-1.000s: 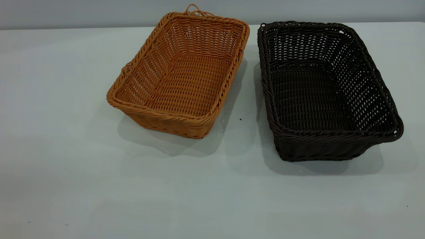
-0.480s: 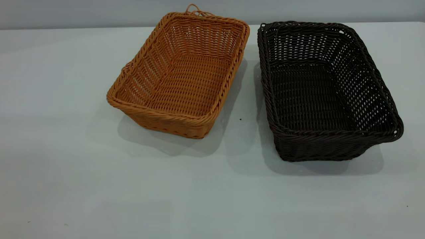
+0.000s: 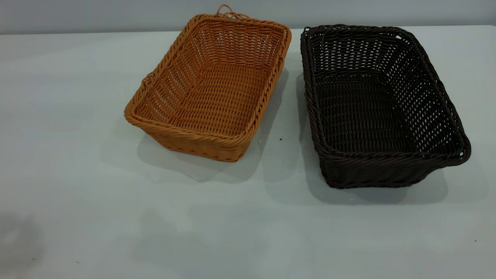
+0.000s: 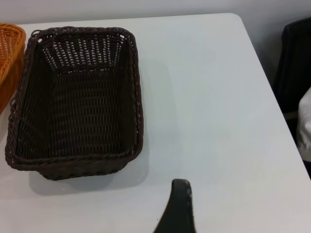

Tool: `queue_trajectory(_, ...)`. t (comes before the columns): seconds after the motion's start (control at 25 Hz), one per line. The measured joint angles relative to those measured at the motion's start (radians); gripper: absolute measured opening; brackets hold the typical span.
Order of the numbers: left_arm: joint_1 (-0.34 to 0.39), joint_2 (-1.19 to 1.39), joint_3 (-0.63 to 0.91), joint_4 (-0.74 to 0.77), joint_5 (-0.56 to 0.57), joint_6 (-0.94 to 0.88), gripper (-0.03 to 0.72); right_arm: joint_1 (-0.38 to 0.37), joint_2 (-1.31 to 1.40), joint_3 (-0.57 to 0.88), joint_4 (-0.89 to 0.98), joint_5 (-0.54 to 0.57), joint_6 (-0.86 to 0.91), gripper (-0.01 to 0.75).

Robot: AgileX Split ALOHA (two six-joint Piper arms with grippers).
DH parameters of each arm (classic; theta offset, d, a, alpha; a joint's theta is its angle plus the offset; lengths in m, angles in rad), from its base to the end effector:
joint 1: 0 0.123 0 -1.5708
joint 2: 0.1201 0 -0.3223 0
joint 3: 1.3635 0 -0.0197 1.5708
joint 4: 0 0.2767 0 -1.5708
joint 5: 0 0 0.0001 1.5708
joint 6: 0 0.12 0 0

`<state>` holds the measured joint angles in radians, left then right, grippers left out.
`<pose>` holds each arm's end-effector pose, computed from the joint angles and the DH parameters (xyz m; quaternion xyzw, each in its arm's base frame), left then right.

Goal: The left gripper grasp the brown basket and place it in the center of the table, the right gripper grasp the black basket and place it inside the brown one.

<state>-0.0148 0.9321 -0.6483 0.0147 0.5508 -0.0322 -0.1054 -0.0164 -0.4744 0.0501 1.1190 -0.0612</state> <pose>0.2034 -0.0021 0.2866 -0.0038 0.9164 -0.0034 0.4002 0.0037 0.0050 0.2623 0.0176 0.8699 -0.0161 0.4927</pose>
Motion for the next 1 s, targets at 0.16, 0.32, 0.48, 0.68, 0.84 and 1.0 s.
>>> queue_trajectory(0.16, 0.0, 0.158, -0.05, -0.004, -0.112, 0.022, 0.548, 0.0, 0.0, 0.0, 0.0, 0.0, 0.0, 0.591)
queue_trajectory(0.32, -0.009, 0.316, -0.107, -0.037, -0.242, 0.044, 0.548, 0.0, 0.0, 0.0, 0.0, 0.0, 0.001, 0.591)
queue_trajectory(0.48, -0.066, 0.489, -0.171, -0.062, -0.302, 0.079, 0.548, 0.0, 0.0, 0.0, 0.0, 0.0, 0.003, 0.591)
queue_trajectory(0.68, -0.14, 0.707, -0.262, -0.069, -0.379, 0.112, 0.548, 0.0, 0.0, 0.0, -0.001, 0.0, 0.005, 0.591)
queue_trajectory(0.84, -0.184, 0.87, -0.365, -0.07, -0.388, 0.144, 0.548, 0.0, 0.0, 0.0, -0.002, 0.0, 0.005, 0.591)
queue_trajectory(1.0, -0.211, 1.026, -0.483, -0.07, -0.392, 0.148, 0.548, 0.0, 0.0, 0.0, -0.002, 0.0, 0.007, 0.591)
